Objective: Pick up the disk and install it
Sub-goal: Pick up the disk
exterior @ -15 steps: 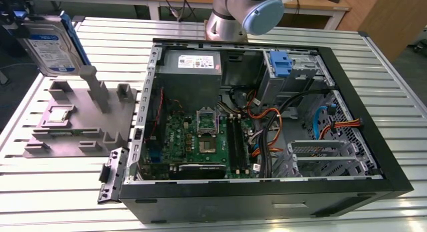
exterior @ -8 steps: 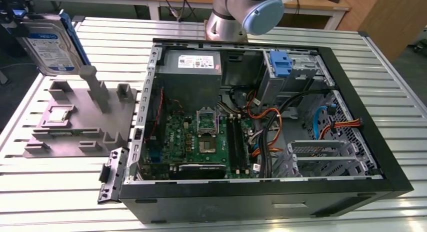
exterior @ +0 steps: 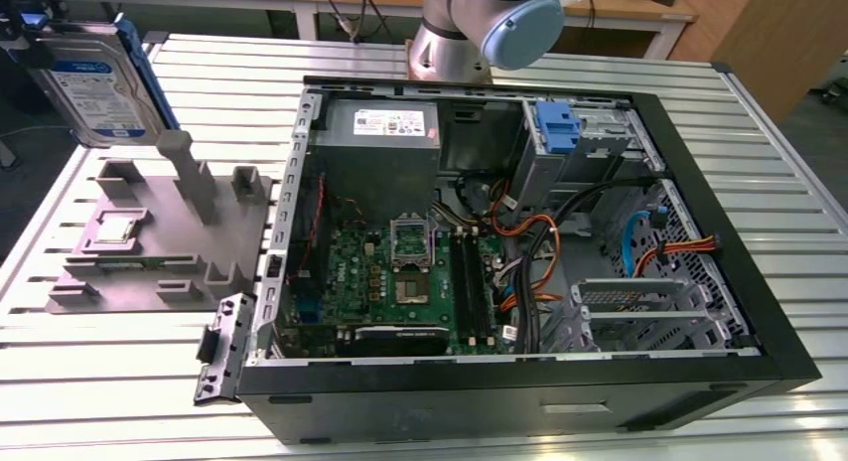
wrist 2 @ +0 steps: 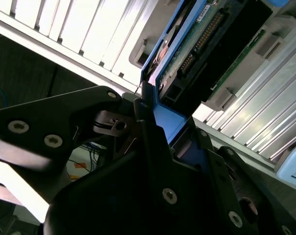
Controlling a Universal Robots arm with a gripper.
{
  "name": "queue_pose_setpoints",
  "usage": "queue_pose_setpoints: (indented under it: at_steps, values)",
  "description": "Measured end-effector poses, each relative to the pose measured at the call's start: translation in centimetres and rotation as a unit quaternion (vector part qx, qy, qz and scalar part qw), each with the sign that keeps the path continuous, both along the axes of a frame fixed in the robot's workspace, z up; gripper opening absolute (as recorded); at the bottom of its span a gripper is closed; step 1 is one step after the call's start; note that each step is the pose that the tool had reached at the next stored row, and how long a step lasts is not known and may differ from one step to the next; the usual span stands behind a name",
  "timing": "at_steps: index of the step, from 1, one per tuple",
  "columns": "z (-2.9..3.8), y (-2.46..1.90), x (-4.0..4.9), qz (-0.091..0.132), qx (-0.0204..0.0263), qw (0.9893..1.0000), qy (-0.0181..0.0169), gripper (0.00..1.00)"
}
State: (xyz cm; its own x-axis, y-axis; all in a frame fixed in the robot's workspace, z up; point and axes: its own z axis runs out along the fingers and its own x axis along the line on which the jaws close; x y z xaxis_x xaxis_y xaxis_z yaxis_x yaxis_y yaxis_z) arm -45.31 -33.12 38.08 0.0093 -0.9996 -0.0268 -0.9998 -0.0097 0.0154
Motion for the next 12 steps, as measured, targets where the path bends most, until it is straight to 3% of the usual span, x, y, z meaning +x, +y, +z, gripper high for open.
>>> queue_pose_setpoints:
  at_steps: [12]
  values:
    - [1.16, 0.0, 0.0, 0.0, -0.0017, 1.0, 0.0, 0.36]
